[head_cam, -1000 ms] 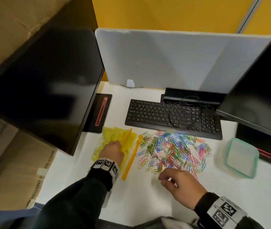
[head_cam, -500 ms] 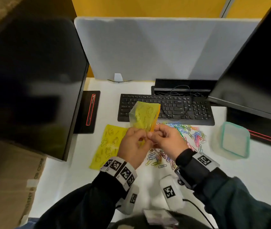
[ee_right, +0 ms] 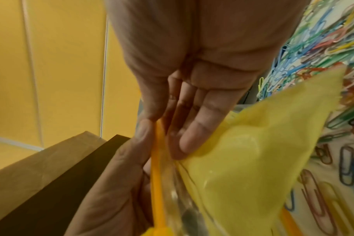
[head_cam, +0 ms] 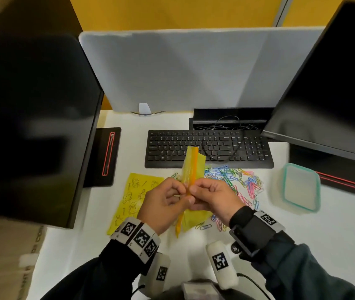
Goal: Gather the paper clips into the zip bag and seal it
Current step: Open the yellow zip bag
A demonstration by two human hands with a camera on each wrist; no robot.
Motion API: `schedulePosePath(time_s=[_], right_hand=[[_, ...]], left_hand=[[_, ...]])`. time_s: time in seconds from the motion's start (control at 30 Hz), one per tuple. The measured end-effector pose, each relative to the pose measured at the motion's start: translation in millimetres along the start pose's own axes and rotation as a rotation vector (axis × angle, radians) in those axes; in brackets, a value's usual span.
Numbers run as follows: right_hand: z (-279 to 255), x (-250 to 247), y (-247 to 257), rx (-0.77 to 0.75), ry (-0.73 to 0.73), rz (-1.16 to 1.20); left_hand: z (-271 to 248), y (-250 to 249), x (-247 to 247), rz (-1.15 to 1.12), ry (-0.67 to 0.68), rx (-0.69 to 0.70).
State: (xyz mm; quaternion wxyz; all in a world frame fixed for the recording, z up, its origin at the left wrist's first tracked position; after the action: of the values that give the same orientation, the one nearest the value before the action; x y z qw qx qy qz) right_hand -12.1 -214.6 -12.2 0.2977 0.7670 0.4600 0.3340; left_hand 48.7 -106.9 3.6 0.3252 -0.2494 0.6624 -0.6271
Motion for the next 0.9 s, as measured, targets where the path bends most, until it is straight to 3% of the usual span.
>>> schedulePosePath(time_s=[0.27, 0.47, 0.7, 0.8, 0.9], right_hand=[[-1, -16, -1, 0.073, 0.053, 0.132], [2, -14, 12, 0.036, -0.023, -0.049], [4, -7, 28, -0.11, -0.15, -0.337], [-3, -20, 44, -0.246, -0.395, -0.613], [-11, -29, 55, -0.283, -0.48, -0.736]], left_hand=[[4, -9, 15, -0.057, -0.013, -0.049], [3, -13, 20, 0.035, -0.063, -0.087], [11, -28, 20, 0.581, 0.015, 0.051], [15, -33, -12, 0.774, -0.103, 0.007], [16, -49, -52, 0.771, -0.318, 0.018]])
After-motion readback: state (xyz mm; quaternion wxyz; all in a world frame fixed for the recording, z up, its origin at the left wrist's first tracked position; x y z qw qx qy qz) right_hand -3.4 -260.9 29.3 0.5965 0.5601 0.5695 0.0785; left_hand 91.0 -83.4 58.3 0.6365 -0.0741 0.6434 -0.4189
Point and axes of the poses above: each hand's wrist, its own z-axis towards the middle knuckle, its own x-axis out of the palm, y = z × x, the point moved 7 cm from there along z, towards the middle knuckle, and after that the axes turned 12 degrees about x, right-handed, at the moved point
